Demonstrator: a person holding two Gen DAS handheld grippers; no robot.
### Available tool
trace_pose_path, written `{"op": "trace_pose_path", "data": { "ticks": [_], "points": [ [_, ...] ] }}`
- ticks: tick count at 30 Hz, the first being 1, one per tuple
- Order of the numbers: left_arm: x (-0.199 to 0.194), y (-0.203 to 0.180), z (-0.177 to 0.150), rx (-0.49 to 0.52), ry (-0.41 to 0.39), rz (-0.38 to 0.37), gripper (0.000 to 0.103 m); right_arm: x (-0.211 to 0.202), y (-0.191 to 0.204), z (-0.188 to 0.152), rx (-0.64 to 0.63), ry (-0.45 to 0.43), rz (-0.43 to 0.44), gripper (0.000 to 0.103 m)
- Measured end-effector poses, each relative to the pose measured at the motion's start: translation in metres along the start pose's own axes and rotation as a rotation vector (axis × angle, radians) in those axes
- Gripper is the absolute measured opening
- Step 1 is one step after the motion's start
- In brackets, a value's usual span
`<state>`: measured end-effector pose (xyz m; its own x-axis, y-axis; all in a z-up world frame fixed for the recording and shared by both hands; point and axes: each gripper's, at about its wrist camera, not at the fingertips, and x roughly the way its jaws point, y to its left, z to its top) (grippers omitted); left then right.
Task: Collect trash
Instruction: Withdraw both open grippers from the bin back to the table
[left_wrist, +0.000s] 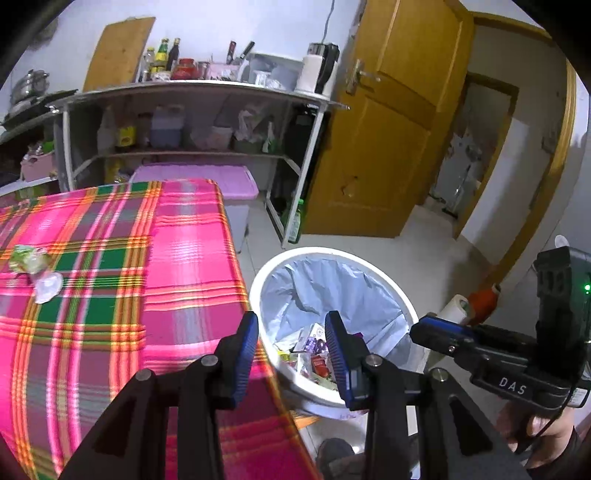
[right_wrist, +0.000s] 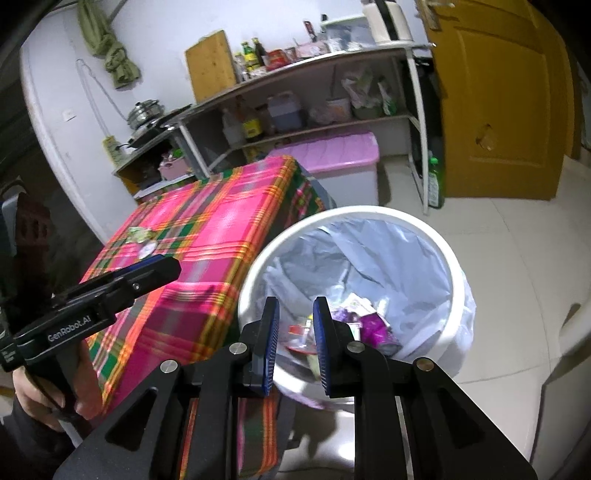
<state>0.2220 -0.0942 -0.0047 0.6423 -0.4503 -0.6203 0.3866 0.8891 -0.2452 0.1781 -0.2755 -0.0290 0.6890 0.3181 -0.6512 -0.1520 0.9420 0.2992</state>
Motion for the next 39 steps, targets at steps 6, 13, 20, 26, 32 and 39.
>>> {"op": "trace_pose_path", "data": {
  "ticks": [6,13,20,26,32,39],
  "points": [
    [-0.035,0.015,-0.007,-0.017,-0.045,0.036,0.038,-0.009,0.031,-0.001,-0.057,-0.017,0.027,0.019],
    [-0.067,0.041,-0.020,-0.048,-0.073,0.095,0.038,-0.006,0.065,-0.002,-0.127,-0.007,0.072,0.019],
    [-0.092,0.070,-0.027,-0.089,-0.099,0.157,0.038,0.000,0.099,0.000,-0.181,0.007,0.116,0.047],
    [-0.111,0.090,-0.028,-0.112,-0.127,0.190,0.038,0.006,0.130,0.005,-0.248,0.012,0.132,0.048],
    [-0.123,0.110,-0.028,-0.129,-0.140,0.225,0.038,0.020,0.154,0.011,-0.302,0.019,0.148,0.048],
    [-0.129,0.133,-0.024,-0.143,-0.148,0.266,0.038,0.038,0.178,0.025,-0.354,0.022,0.162,0.048]
  ]
}}
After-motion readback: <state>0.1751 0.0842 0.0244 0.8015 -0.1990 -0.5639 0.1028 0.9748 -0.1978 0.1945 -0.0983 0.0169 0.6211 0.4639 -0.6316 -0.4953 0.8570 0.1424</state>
